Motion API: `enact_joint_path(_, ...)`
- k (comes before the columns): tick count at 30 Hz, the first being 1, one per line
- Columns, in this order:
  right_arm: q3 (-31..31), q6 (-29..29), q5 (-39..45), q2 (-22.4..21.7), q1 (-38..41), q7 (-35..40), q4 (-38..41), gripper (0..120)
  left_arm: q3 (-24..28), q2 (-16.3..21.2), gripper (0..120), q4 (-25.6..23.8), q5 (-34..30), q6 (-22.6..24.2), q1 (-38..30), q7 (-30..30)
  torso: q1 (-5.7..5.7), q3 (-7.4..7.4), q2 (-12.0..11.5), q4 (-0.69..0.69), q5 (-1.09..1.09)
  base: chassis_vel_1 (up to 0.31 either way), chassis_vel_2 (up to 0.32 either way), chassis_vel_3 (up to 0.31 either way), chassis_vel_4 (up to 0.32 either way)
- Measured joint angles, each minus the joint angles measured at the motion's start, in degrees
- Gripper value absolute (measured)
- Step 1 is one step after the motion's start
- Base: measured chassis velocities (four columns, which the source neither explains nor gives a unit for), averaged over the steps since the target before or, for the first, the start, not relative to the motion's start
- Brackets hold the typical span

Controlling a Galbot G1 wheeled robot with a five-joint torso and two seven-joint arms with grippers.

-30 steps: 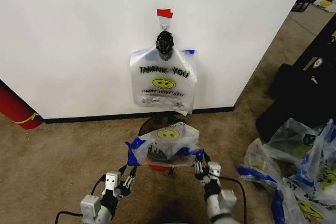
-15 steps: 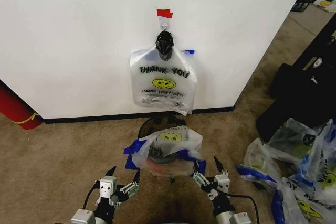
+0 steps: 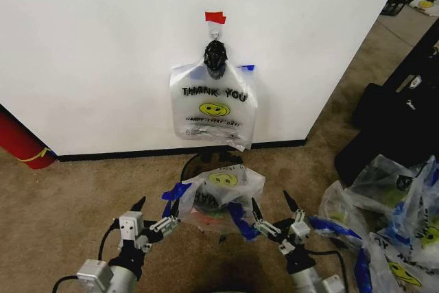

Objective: Pick up the garbage bag from the wall and place it over the trash bin.

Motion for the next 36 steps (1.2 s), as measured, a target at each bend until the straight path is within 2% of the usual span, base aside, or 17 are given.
enact_joint_path(6,6.12,-0.01,4.63,1.74,-5.20,3.56,7.23,100,-0.99,5.13,100,-0.73,-11.01,6.06,-12.17,0.04,0.00,0.00,0.00,0.00,-0.01,0.000,0.000,0.000,0.000)
enact_joint_path(11,7.38,-0.96,5.70,2.01,-7.80,4.40,11.55,100,-2.03,9.05,100,1.65,-15.32,9.25,-19.15,3.66,0.01,0.00,0.00,-0.07,-0.01,0.000,0.000,0.000,0.000)
enact_joint_path(12,6.81,-2.04,5.73,1.36,-7.54,4.47,12.38,100,-2.98,9.63,100,2.33,-15.66,10.12,-19.27,4.84,0.00,0.00,0.00,-0.05,-0.02,0.000,0.000,0.000,0.000)
enact_joint_path(13,6.18,-3.02,5.66,0.89,-7.31,4.47,13.28,100,-3.12,10.36,100,3.50,-16.19,11.28,-19.82,5.82,0.00,0.00,0.00,0.08,0.04,0.000,0.000,0.000,0.000)
enact_joint_path(15,5.92,-3.30,5.53,0.81,-7.49,4.49,13.91,100,-2.82,10.88,100,4.56,-16.41,12.01,-20.56,6.58,0.00,0.00,0.00,0.11,0.08,0.000,0.000,0.000,0.000)
enact_joint_path(17,5.65,-3.32,4.90,0.99,-9.78,4.27,16.70,100,0.25,13.19,100,9.81,-16.43,14.28,-25.85,11.15,0.01,0.01,-0.01,0.01,-0.07,0.000,0.000,0.000,0.000)
enact_joint_path(18,5.70,-2.95,4.74,1.06,-10.84,3.90,17.62,100,1.42,13.93,100,11.24,-16.63,15.25,-27.82,12.41,0.01,0.01,0.00,-0.03,-0.05,0.000,0.000,0.000,0.000)
enact_joint_path(21,6.45,-1.43,4.43,1.31,-13.67,2.56,19.49,100,5.23,15.31,100,14.89,-17.69,16.93,-33.34,14.75,0.00,0.01,0.00,-0.03,0.01,0.000,0.000,0.000,0.000)
enact_joint_path(22,7.17,-0.09,3.93,1.70,-15.33,2.01,20.19,100,8.60,15.89,100,17.43,-18.32,17.79,-38.01,15.93,0.00,0.01,0.00,-0.01,-0.06,0.000,0.000,0.000,0.000)
enact_joint_path(24,8.31,2.00,3.22,2.67,-17.27,1.83,20.46,100,14.02,16.12,100,21.08,-19.16,18.44,-44.98,17.11,0.01,0.00,0.00,0.00,0.03,0.000,0.000,0.000,0.000)
enact_joint_path(27,9.46,4.02,3.04,3.91,-19.40,2.36,20.59,100,21.11,15.53,100,25.36,-20.33,19.45,-53.52,18.44,0.01,0.01,-0.01,-0.03,-0.04,0.000,0.000,0.000,0.000)
enact_joint_path(28,9.46,4.02,3.04,3.91,-19.40,2.36,20.59,100,21.11,15.53,100,25.36,-20.33,19.45,-53.52,18.44,0.01,0.01,-0.01,-0.03,-0.04,0.000,0.000,0.000,0.000)
enact_joint_path(29,9.68,4.78,3.03,4.56,-20.80,3.09,20.80,100,24.65,14.82,100,27.69,-21.20,20.41,-57.66,19.32,0.00,0.00,0.00,-0.03,0.07,0.000,0.000,0.000,0.000)
enact_joint_path(30,9.74,5.28,2.93,5.04,-21.65,3.55,20.87,100,26.75,14.11,100,29.47,-21.88,22.00,-60.46,20.49,0.01,0.00,0.00,0.02,0.02,0.000,0.000,0.000,0.000)
enact_joint_path(32,9.82,6.13,2.41,5.97,-22.88,4.20,21.01,100,30.20,12.27,100,33.15,-22.48,25.74,-65.77,23.08,0.01,0.00,0.00,-0.02,-0.03,0.000,0.000,0.000,0.000)
enact_joint_path(34,9.83,6.32,2.17,6.33,-23.29,4.39,21.11,100,31.60,11.24,100,35.24,-22.48,27.24,-67.95,23.99,0.01,0.00,0.00,-0.01,0.05,0.000,0.000,0.000,0.000)
enact_joint_path(36,9.83,6.48,1.71,6.94,-23.96,4.74,21.49,100,33.34,9.77,100,38.25,-22.48,29.08,-70.64,25.23,0.01,0.00,0.00,-0.02,-0.03,0.000,0.000,0.000,0.000)
